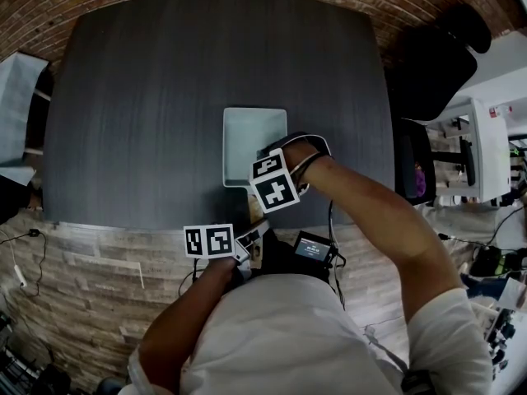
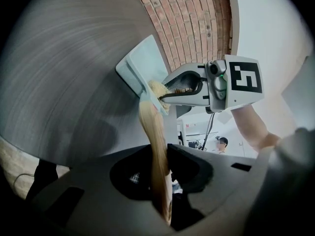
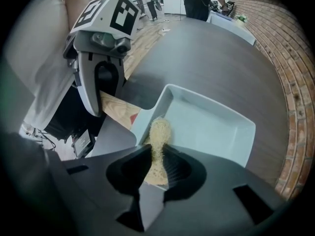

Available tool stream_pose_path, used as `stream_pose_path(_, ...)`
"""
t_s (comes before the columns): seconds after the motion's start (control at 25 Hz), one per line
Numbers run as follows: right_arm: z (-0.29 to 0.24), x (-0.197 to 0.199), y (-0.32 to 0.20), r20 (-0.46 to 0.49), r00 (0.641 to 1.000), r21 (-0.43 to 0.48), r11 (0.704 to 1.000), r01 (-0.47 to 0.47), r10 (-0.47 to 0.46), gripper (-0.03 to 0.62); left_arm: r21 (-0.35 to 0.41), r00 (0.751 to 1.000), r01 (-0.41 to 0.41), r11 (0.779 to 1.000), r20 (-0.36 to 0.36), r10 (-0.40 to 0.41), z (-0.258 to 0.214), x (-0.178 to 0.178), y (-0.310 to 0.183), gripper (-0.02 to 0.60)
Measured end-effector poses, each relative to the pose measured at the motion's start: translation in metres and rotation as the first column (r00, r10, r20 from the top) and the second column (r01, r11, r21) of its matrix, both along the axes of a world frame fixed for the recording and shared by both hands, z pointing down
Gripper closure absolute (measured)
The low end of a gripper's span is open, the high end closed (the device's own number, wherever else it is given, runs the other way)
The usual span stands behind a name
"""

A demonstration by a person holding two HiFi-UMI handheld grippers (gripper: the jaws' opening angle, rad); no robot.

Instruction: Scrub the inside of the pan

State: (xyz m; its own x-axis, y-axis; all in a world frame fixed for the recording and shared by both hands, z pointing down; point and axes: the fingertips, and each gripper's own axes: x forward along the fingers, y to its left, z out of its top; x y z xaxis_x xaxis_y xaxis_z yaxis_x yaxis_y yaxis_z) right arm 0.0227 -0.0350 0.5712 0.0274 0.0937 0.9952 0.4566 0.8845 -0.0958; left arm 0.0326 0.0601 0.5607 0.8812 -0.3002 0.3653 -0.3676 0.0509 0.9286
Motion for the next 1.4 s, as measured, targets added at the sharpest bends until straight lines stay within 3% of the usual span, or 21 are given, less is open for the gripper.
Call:
stream_pose_path(0.64, 0.005, 0.001, -0.010, 0.029, 0.997, 0.056, 0.996, -0.075, 0.073, 0.516, 0.025, 1.000, -0.009, 1.000, 0.009, 0.008, -0.003, 0.000, 0.001, 0.485)
stream_pose_path(0.84, -0.008, -0.006, -0.022, 0.104, 0.985, 0.085, 0.985, -0.147, 0.138, 0.514, 0.055, 0.999, -0.036, 0.998, -0.011, 0.037, -0.010, 0.004, 0.000, 0.401)
stream_pose_path(0.96, -0.020, -0.010, -0.026, 0.176, 0.964, 0.081, 0.972, -0.218, 0.202, 0.513, 0.073, 0.997, -0.067, 0.995, -0.021, 0.068, -0.015, 0.006, 0.003, 0.351)
stream_pose_path(1.12, -0.034, -0.016, -0.031, 0.268, 0.921, 0.083, 0.946, -0.313, 0.281, 0.512, 0.103, 0.995, -0.094, 0.990, -0.008, 0.096, -0.019, 0.001, 0.006, 0.342)
stream_pose_path(1.4, -0.063, -0.013, -0.038, 0.407, 0.802, 0.060, 0.863, -0.502, 0.438, 0.510, 0.135, 0.996, -0.088, 0.987, 0.028, 0.085, -0.022, -0.025, 0.011, 0.342)
